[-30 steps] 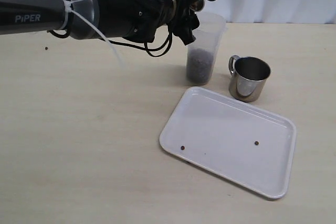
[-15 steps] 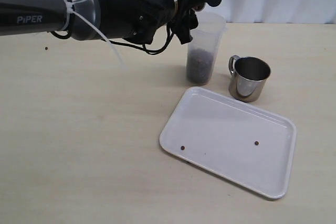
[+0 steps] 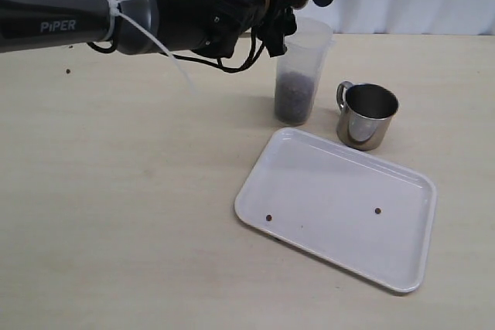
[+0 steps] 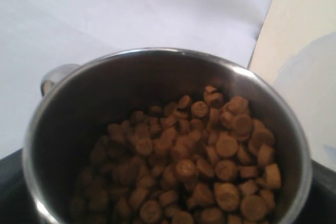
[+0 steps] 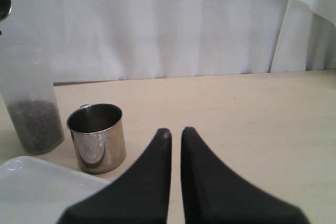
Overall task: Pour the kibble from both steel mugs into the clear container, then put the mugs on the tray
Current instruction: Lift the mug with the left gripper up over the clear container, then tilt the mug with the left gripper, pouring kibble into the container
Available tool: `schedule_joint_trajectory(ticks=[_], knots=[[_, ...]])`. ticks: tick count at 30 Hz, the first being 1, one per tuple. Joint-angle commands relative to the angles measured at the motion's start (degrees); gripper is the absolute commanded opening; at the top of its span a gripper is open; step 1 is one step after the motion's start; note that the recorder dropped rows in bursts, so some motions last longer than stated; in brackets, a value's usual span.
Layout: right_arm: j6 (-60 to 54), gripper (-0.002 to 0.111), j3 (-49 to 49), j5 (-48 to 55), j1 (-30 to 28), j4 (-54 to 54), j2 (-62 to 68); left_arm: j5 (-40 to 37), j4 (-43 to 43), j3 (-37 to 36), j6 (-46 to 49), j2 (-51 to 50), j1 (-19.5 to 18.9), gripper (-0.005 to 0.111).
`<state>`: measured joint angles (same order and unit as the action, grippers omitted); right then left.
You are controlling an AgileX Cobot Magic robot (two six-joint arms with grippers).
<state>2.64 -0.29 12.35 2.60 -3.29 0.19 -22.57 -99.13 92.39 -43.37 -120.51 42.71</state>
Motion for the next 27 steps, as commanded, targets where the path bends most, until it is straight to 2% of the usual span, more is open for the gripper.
schedule_joint_trajectory(ticks=[1, 23, 27], knots=[[-0.56, 0.005, 0.29, -0.09, 0.2, -0.16, -0.19, -3.83, -0.82, 1.09, 1.8, -0.3, 0.68, 0.0], [-0.56, 0.005, 0.29, -0.09, 0.2, -0.16, -0.19, -8.76, -0.82, 3.1, 11.12, -2.64, 2.9, 0.0], [-0.56, 0.005, 0.29, -0.09, 0.2, -0.16, -0.19, -8.64, -0.82, 3.1, 18.09, -3.76, 2.9, 0.0]])
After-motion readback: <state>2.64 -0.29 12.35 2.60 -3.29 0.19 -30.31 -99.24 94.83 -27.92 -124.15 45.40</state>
